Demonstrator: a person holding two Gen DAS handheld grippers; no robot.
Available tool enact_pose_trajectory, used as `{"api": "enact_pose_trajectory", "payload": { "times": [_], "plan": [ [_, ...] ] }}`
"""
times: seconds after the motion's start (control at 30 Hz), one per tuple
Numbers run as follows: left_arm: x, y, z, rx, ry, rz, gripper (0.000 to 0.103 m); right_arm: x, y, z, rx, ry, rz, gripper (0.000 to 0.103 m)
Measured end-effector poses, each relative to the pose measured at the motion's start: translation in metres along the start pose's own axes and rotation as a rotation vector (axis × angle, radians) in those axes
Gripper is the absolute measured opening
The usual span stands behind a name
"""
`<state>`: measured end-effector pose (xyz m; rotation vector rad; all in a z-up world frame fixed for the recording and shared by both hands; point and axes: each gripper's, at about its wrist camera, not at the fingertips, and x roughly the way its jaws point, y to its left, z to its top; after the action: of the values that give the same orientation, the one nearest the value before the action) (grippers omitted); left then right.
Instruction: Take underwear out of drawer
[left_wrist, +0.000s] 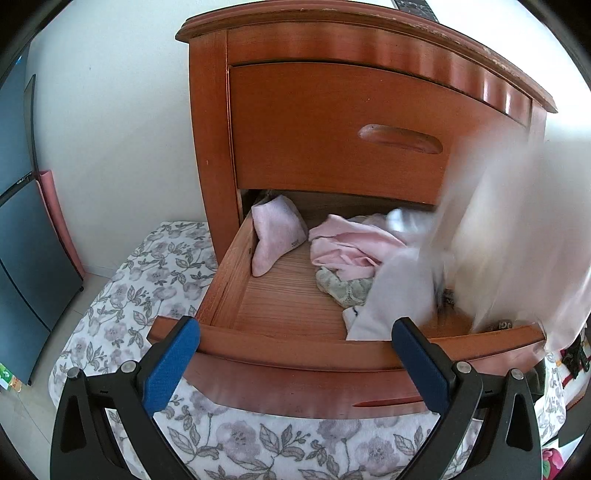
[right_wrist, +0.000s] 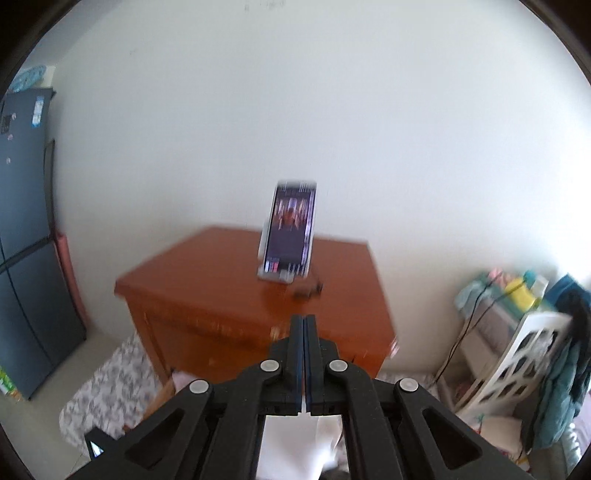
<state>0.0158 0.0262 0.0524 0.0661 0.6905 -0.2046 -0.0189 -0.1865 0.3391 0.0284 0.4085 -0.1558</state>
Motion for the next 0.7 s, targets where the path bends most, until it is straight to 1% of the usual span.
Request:
{"api": "enact_pose_trajectory", "payload": {
  "times": [0.03,0.1,0.2,0.3,0.5,0.57,0.7],
  "plan": [
    [0.000,0.000,0.000,-0.001,0.000,0.000,0.103,-0.004,-0.001,0.005,-0.002,-0.006,-0.004,0.000],
    [0.000,0.001,0.000,-0.001,0.000,-0.001,0.103,-0.003,0.000,0.006,-0.018,0.014,-0.019,0.000],
    [0.000,0.001,0.000,-0.001,-0.001,0.000,0.103,0.009,0.000,-0.011,-0.023,0.075,-0.012,0.000],
    [-0.001,0.001,0.000,-0.002,-0.001,0.000,0.103,0.029,-0.002,-0.039,-0.016,0.162,0.004,0.000],
    [-0.001,0.001,0.000,-0.001,-0.001,0.000,0.103,0.076,-0.016,-0.102,0.054,0.349,0.051,0.001],
    [-0.001,0.001,0.000,-0.001,-0.001,0.000,0.103,0.089,-0.018,-0.126,0.062,0.401,0.047,0.001],
    [-0.001,0.001,0.000,-0.001,-0.001,0.000,0.103,0.116,-0.021,-0.159,0.064,0.493,0.059,0.001]
  ]
}}
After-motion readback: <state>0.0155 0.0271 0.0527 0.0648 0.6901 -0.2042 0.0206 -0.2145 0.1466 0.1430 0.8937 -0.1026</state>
